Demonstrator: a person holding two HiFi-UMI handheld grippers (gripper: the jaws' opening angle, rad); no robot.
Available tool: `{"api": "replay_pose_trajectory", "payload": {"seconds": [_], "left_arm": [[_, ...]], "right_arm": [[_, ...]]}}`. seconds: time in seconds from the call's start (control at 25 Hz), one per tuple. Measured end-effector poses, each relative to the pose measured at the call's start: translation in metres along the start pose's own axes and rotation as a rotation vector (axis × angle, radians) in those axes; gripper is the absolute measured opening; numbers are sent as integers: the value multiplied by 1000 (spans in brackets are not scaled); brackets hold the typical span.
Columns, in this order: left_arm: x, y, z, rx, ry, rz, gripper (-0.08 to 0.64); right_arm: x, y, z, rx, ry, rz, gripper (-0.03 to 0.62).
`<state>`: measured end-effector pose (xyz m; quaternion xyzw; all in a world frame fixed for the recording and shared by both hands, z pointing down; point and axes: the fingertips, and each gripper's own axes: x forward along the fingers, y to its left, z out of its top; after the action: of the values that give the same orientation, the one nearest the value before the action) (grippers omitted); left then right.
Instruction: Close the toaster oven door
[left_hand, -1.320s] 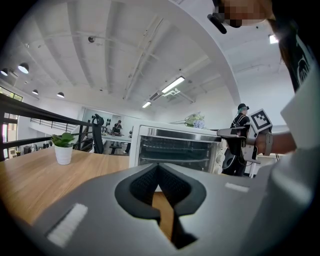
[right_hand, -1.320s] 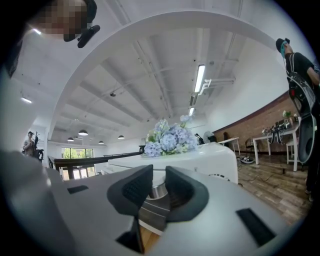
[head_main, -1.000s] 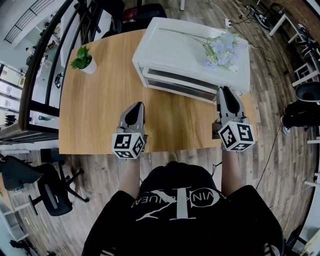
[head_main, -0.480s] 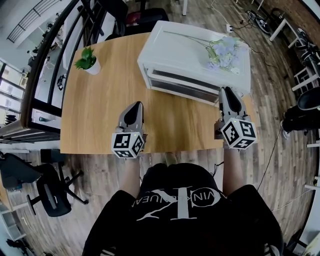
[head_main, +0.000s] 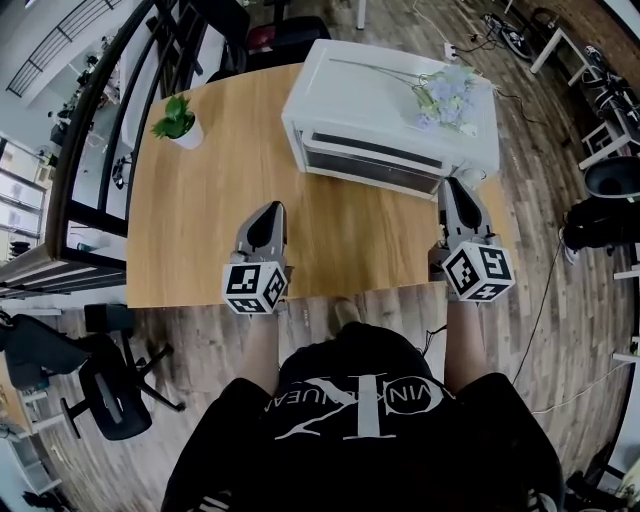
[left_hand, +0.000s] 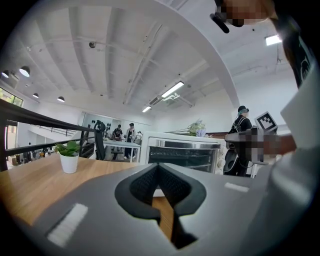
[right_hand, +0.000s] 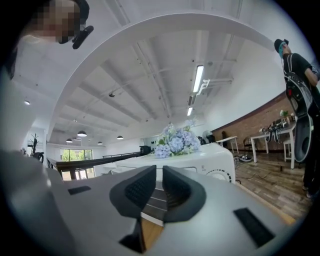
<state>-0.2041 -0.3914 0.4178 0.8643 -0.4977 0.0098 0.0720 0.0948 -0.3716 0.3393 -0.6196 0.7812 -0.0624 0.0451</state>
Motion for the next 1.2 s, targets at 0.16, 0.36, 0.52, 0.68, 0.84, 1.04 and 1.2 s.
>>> {"api": "replay_pose_trajectory", "payload": {"seconds": [0.16,0.36,0.52,0.68,0.84,1.04,1.2], "left_arm": [[-5,1,4,7,-8,-17,11],[-12,-2,10,17,-19,-42,11],[-20,-2,11,21,-24,-56,11],[-31,-1,15,20,-34,-65,11],[-43,2,17,25,-38,-78,11],[-60,4,17,26,-39,-87,11],[-73,7,20,31,-42,-88,11]], "right_arm": [[-11,9,0,-9,0,-5,38],[-26,20,-1,-27,4,-12,34],[-36,30,-5,-41,15,-19,31],[-46,40,-10,-48,23,-25,29],[-56,54,-15,-59,34,-32,28],[-67,68,-22,-59,40,-42,26],[-77,79,-25,-58,42,-46,26]]}}
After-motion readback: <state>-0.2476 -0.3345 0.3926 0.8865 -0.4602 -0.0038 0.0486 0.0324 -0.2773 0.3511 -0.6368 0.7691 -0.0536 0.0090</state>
